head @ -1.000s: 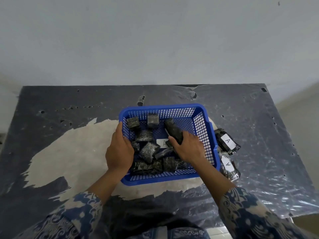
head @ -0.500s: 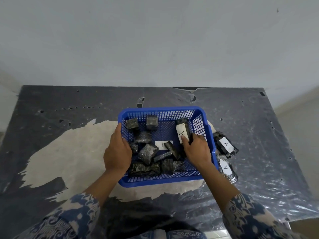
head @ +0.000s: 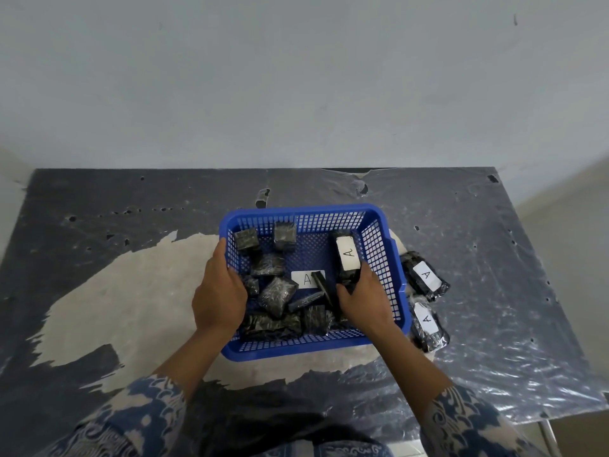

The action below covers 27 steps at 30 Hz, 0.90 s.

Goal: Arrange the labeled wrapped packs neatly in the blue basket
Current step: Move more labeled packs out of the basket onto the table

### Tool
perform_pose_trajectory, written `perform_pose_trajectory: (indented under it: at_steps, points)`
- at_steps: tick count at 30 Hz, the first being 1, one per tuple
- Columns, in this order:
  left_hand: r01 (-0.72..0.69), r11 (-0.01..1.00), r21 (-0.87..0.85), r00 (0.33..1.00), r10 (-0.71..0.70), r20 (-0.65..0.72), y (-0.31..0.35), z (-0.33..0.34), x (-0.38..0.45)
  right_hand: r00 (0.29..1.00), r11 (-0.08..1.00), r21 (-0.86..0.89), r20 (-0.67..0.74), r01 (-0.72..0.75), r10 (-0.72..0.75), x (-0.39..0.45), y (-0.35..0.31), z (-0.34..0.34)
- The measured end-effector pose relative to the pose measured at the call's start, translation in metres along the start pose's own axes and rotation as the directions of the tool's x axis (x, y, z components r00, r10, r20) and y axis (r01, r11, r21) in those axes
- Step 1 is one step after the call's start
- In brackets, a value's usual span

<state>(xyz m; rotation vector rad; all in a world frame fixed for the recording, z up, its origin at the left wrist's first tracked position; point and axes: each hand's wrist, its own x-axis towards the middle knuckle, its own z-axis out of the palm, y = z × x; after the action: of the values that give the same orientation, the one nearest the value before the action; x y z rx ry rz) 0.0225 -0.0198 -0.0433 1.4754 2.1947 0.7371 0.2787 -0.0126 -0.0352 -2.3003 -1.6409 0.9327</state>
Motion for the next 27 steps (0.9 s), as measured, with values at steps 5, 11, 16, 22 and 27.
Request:
perform_pose_trajectory:
  at_steps: [5,11,16,22,27]
  points:
    - [0.011,1.0,0.002,1.0,-0.011,0.001,0.003,-0.001,0.0,0.994,0.991,-0.134,-0.103,0.02,-0.034,-0.001,-0.005,-0.001]
    - [-0.004,1.0,-0.004,1.0,0.004,0.013,0.006,-0.003,-0.001,0.976,0.907,-0.399,-0.103,0.135,-0.19,0.014,-0.003,-0.003]
    - [0.004,1.0,-0.002,1.0,-0.004,0.009,0.007,-0.005,-0.002,0.979,0.887,-0.449,-0.106,0.11,-0.175,0.021,-0.002,-0.003]
    - [-0.012,1.0,-0.002,1.0,0.012,-0.001,0.005,-0.004,-0.002,0.986,0.912,-0.402,-0.097,0.084,-0.133,0.02,-0.012,-0.005]
    - [-0.005,1.0,-0.002,1.0,0.005,-0.007,0.004,-0.001,-0.001,0.914,0.921,-0.241,-0.196,0.306,-0.355,0.017,-0.059,0.002]
